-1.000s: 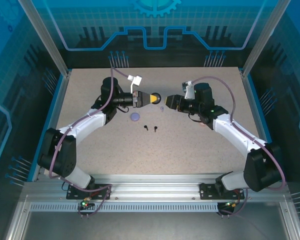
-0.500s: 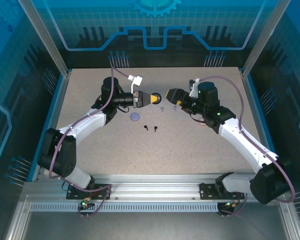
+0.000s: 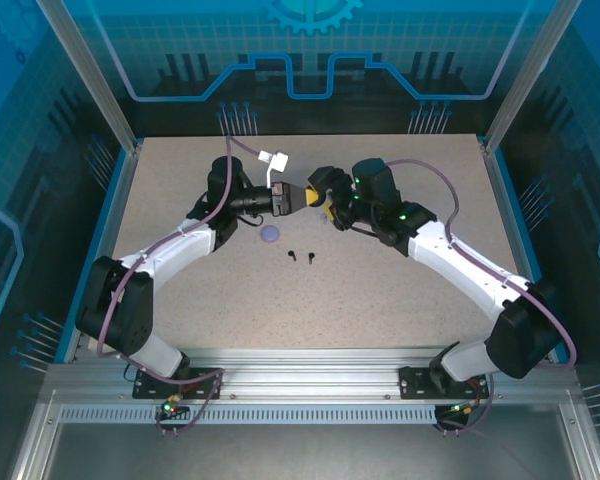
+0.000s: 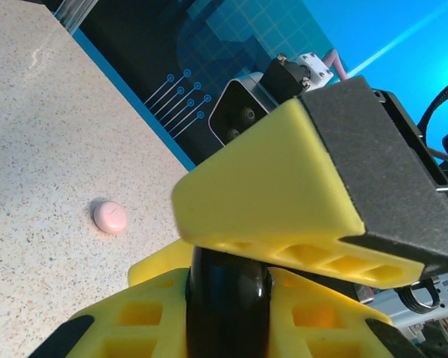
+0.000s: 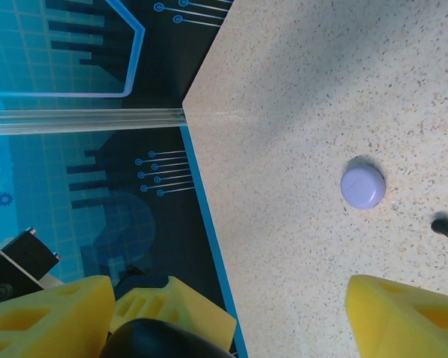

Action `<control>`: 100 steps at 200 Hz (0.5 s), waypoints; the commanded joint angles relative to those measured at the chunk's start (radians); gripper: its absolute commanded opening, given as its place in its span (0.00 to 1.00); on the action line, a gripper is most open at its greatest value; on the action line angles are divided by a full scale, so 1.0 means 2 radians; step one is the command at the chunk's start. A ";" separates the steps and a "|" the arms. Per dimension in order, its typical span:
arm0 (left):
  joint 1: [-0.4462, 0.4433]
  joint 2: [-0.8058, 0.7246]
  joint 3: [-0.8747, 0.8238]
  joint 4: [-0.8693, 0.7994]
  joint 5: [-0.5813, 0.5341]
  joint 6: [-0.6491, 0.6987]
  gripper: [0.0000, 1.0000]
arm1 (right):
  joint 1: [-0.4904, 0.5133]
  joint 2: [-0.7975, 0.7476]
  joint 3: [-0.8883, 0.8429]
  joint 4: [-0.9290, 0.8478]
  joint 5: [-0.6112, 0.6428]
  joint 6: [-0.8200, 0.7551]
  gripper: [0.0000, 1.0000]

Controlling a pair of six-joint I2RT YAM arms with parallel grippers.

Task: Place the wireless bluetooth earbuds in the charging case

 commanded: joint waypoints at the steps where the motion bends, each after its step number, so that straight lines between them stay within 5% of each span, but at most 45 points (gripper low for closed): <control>1: -0.004 -0.008 -0.003 0.016 -0.008 0.012 0.00 | 0.010 0.011 0.023 0.004 0.019 0.029 0.76; 100: -0.005 -0.002 -0.004 0.011 -0.010 0.020 0.00 | 0.015 0.024 0.032 0.015 0.020 0.039 0.40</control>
